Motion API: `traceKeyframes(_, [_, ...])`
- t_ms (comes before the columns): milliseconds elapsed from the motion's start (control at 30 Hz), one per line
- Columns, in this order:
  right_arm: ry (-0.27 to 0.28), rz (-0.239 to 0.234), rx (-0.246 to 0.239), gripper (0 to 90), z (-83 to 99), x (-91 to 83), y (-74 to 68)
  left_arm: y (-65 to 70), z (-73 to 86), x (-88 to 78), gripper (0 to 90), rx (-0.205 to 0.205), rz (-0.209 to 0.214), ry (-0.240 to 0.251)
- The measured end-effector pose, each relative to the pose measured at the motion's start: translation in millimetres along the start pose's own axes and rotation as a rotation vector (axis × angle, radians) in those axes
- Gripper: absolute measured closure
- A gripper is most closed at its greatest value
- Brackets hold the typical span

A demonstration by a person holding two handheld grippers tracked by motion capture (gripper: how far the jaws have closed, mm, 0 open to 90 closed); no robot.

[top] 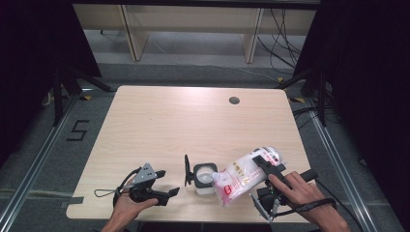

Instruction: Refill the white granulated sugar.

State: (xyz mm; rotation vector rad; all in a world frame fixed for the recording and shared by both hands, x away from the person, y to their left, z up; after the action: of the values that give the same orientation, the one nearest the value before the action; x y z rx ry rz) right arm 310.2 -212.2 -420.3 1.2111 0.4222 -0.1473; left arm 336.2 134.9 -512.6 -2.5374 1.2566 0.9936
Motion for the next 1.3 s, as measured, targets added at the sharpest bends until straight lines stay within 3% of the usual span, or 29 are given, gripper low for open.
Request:
traceKeyframes(233, [0.006, -0.004, 0.024, 44.5, -1.1, 1.4, -2.4, -0.3, -0.2, -1.0, 16.9, 0.002, -0.004, -0.001])
traceKeyframes(300, [0.032, 0.019, 0.007, 44.5, -0.6, 3.0, -0.8, 0.1, -0.2, -0.7, 16.9, 0.0, 0.0, 0.002])
traceKeyframes(400, [0.032, 0.022, 0.05, 44.6, 0.3, 2.8, -4.1, 0.0, -0.2, -0.2, 17.0, 0.001, -0.001, 0.004])
traceKeyframes(433, [0.036, 0.023, 0.043, 44.6, 0.1, 2.8, -5.1, 0.0, -0.1, 0.7, 17.0, 0.0, 0.006, 0.011])
traceKeyframes(467, [0.03, 0.014, 0.071, 44.6, -0.4, 1.8, -7.5, 0.0, 0.0, 0.8, 17.0, 0.002, 0.005, 0.008])
traceKeyframes(500, [0.049, 0.02, 0.06, 44.6, -0.5, 2.8, -7.6, 0.2, 0.0, 0.5, 17.0, 0.003, 0.005, 0.001])
traceKeyframes(533, [0.049, 0.008, 0.099, 44.6, 0.1, 3.7, -11.1, 0.4, -0.1, 0.2, 17.0, 0.002, 0.001, -0.001])
traceKeyframes(567, [0.043, 0.003, 0.101, 44.7, 0.6, 3.3, -11.5, 1.8, 0.2, 0.6, 17.0, -0.023, 0.005, 0.005])
traceKeyframes(767, [0.086, -0.034, 0.178, 44.7, 3.0, 7.9, -21.7, 0.2, 0.1, 0.4, 17.0, 0.002, 0.006, 0.001])
traceKeyframes(800, [0.094, -0.023, 0.168, 44.7, 3.1, 8.5, -21.1, 1.7, 0.5, 0.7, 17.0, -0.022, 0.006, -0.001])
traceKeyframes(900, [0.113, -0.033, 0.193, 44.8, 4.1, 11.0, -24.1, 0.4, -0.4, -0.8, 17.0, 0.004, 0.003, -0.003])
traceKeyframes(933, [0.11, -0.058, 0.242, 44.8, 4.8, 11.5, -27.7, 1.1, 0.0, -0.4, 17.0, -0.014, 0.007, -0.001])
traceKeyframes(1000, [0.119, -0.062, 0.268, 44.8, 6.5, 12.5, -28.4, 0.3, 0.4, -0.6, 17.0, -0.005, 0.0, -0.004])
traceKeyframes(1033, [0.128, -0.05, 0.238, 44.8, 8.0, 13.2, -25.0, 0.1, 0.3, -0.6, 17.0, -0.002, 0.0, -0.004])
traceKeyframes(1100, [0.133, -0.071, 0.32, 44.8, 10.6, 15.3, -30.3, -0.5, -0.3, -0.7, 17.0, 0.017, 0.007, -0.001])
traceKeyframes(1133, [0.143, -0.076, 0.294, 44.9, 12.1, 16.7, -27.6, 1.1, 0.0, -0.6, 17.0, -0.012, 0.009, -0.003])
traceKeyframes(1167, [0.15, -0.081, 0.307, 44.9, 13.2, 17.7, -28.5, 0.5, -0.1, -0.6, 17.0, -0.003, 0.009, -0.001])
traceKeyframes(1200, [0.141, -0.098, 0.365, 44.9, 13.5, 17.6, -33.1, -0.7, -0.3, -0.9, 17.0, 0.014, 0.003, -0.003])
traceKeyframes(1233, [0.155, -0.085, 0.331, 44.9, 14.3, 18.9, -30.4, -0.6, -0.3, -0.9, 17.0, 0.011, 0.001, -0.003])
traceKeyframes(1267, [0.164, -0.085, 0.338, 45.0, 15.1, 19.5, -30.4, -0.6, -0.3, -0.9, 17.0, 0.012, 0.004, -0.001])
traceKeyframes(1300, [0.172, -0.109, 0.402, 45.0, 15.7, 20.0, -34.1, -0.3, -0.4, -1.1, 17.0, 0.013, 0.005, 0.002])
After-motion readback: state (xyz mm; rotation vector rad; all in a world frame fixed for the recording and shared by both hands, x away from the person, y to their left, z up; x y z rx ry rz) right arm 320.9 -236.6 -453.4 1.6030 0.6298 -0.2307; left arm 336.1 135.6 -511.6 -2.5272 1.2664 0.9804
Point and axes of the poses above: each handheld gripper's, and its own axes: x roughly forward along the jaws, z roughly out of its underside, y roughly to its right, the point moved 3 cm from there along x, roughly forward along the jaws, and after that the axes turned 8 degrees about -y, right-handed, at the moved point
